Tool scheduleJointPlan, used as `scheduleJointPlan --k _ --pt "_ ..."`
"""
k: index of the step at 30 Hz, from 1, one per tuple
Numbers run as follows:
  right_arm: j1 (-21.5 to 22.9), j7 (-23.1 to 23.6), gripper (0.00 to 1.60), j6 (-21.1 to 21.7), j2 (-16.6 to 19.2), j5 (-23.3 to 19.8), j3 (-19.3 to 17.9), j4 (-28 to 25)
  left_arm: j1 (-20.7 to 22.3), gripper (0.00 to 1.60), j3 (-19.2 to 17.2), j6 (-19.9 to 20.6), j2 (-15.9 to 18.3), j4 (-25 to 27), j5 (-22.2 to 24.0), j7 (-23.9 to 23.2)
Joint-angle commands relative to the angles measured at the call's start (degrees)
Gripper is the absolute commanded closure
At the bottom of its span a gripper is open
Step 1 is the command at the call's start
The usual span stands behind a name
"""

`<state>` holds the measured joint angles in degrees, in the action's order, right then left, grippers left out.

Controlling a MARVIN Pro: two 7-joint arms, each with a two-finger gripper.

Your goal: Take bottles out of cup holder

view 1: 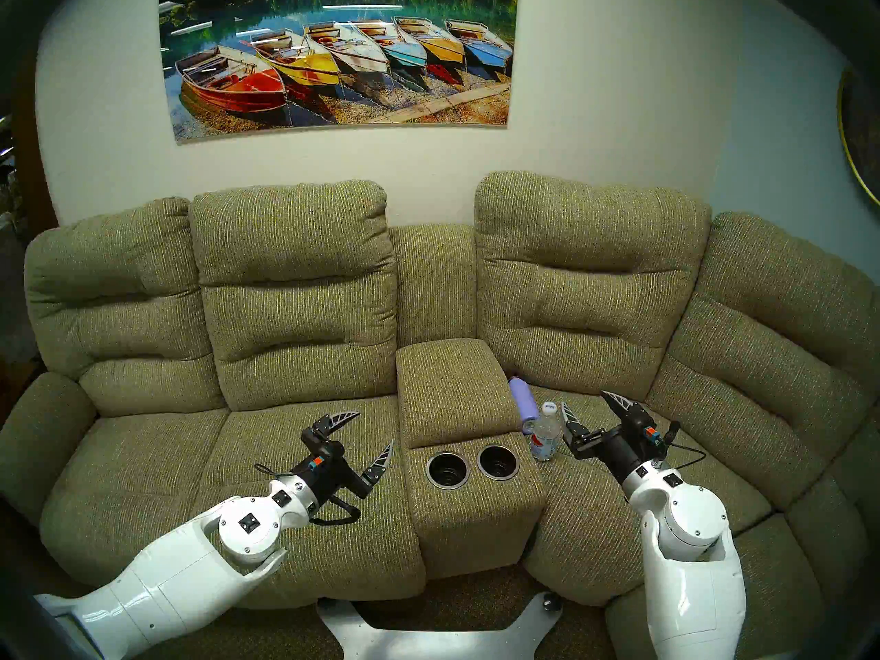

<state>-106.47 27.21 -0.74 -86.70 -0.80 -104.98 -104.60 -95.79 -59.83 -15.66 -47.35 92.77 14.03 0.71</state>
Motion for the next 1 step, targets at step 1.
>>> scheduleJointPlan --k 1 --pt "0.41 0.3 0.0 -0.5 0.07 -0.3 0.08 -1.55 0.02 0.0 -0.13 -0.59 -0.01 1.06 0.01 0.04"
